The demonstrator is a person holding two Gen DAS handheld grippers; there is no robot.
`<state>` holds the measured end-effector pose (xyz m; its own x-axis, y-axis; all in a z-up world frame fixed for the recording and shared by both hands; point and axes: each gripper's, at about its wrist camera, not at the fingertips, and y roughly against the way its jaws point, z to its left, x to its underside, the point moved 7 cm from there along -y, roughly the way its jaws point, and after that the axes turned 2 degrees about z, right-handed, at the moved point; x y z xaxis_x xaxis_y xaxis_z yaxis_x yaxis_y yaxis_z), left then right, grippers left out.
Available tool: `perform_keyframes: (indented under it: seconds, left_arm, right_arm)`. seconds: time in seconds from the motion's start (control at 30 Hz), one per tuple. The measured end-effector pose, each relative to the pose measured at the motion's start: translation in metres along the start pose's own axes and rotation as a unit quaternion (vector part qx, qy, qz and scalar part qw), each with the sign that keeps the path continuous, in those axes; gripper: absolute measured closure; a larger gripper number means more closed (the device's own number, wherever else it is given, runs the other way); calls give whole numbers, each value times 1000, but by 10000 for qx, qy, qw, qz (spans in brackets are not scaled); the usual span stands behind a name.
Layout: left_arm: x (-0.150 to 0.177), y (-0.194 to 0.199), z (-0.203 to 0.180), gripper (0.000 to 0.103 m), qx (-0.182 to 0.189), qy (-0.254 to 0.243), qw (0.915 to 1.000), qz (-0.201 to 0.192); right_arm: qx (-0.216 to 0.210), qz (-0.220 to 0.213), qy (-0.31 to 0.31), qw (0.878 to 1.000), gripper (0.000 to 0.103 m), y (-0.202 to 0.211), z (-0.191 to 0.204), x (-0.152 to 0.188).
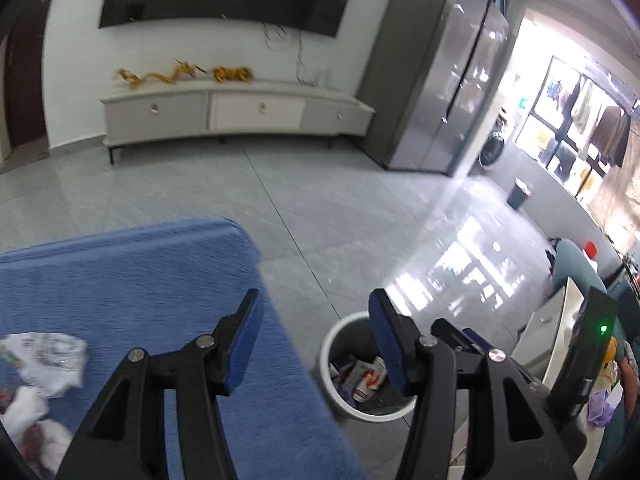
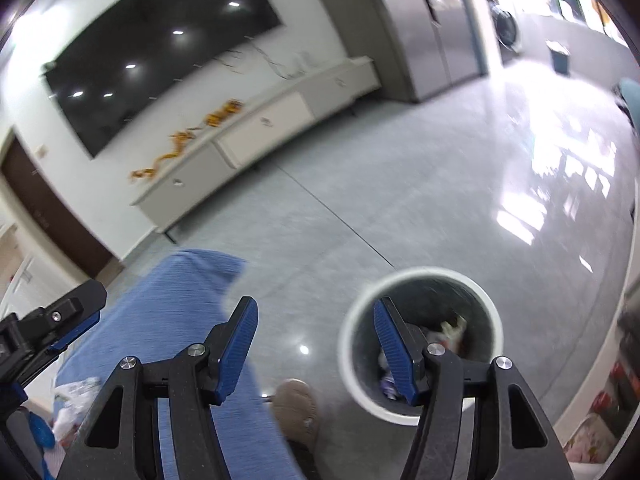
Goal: Collect trash
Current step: 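Open both tools to drop glove and snack bag into the bin, then grasp white printed plastic bag with right tool while left tool grasps white plastic bag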
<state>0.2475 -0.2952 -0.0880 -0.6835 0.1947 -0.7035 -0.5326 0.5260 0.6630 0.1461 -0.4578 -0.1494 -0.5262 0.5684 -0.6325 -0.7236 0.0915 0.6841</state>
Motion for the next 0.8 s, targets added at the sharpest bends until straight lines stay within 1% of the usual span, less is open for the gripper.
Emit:
perform_keyframes:
  seconds: [0.07,0.2,0.27,0.37,0.5,0.63,0.73,0.8]
  left_arm:
    - [-2,35,20,50,-98,31,9996,-267]
    - [-4,99,59,50,-510,-26,9963,-691]
    - [-1,134,81,50,-735,-31,9932,-901]
    - [6,178,106,50,-945,-7,9894,-1106]
    - [25,234,143,49,-1282,75,9822,-1371]
    - [43,272,177,47,-1496,263,9767,-1518]
    - [60,296,205,45,-1691,378,9715,-1619]
    - [68,307,218,44,-1733,417,9706,-1620]
  right_arm:
    - [-187,-156,235,9994,45,18,28,-3]
    - [-517,-392,644,9958,45,48,78,0]
    - [-676,-480,837,9930,45,60,102,1]
    - [-891,-600,1082,9883,45,79,135,6]
    - [-1116,-692,1357,9820,45,94,169,15]
    - [-1316,-705,1581,9761,45,105,198,28]
    - [-1381,-729,1731,9724,45,113,211,38]
    - [-1452,-743,1817,9697,45,118,218,43]
